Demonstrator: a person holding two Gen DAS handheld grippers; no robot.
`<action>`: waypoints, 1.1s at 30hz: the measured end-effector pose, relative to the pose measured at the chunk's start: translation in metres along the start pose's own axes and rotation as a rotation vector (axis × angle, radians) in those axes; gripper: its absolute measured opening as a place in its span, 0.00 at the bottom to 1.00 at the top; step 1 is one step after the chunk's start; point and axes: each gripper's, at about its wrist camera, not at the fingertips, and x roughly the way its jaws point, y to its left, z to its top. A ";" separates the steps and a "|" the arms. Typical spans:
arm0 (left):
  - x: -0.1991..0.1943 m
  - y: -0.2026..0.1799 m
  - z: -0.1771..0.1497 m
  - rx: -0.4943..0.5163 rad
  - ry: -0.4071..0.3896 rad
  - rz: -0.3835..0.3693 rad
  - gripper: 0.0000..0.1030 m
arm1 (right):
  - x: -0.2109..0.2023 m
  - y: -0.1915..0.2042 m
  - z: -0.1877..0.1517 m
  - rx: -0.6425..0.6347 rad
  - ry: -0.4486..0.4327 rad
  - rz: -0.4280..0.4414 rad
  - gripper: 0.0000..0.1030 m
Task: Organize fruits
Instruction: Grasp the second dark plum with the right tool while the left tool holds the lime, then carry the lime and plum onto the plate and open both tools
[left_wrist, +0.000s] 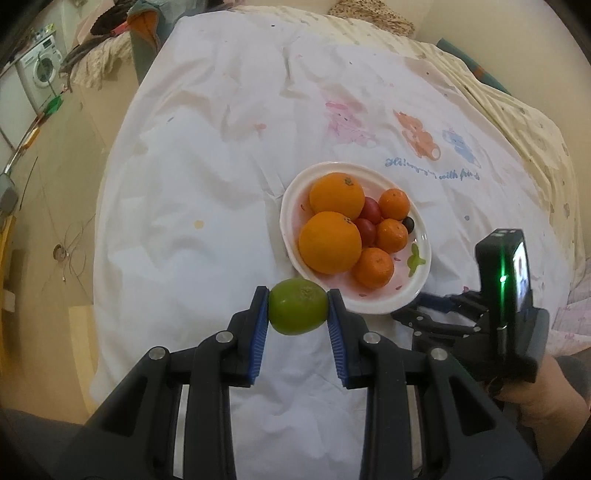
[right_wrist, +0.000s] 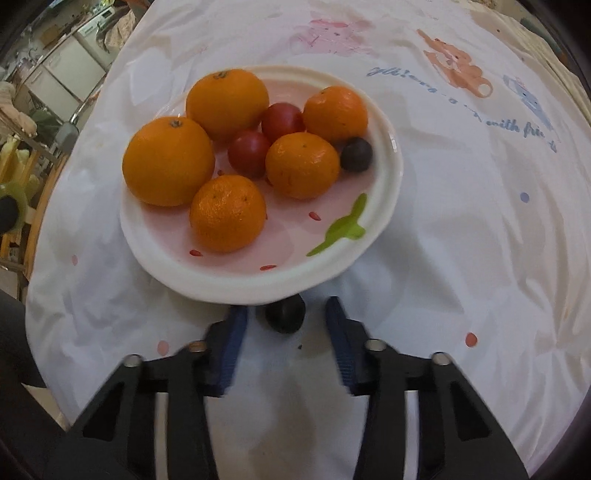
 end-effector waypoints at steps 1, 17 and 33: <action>-0.001 0.000 0.000 -0.003 -0.004 0.000 0.26 | 0.000 0.000 0.000 -0.006 -0.001 -0.004 0.30; 0.011 0.001 -0.002 0.016 -0.013 0.066 0.26 | -0.068 -0.056 -0.020 0.201 -0.080 0.125 0.22; 0.030 -0.009 0.066 0.116 -0.043 0.094 0.26 | -0.095 -0.067 0.030 0.317 -0.292 0.319 0.22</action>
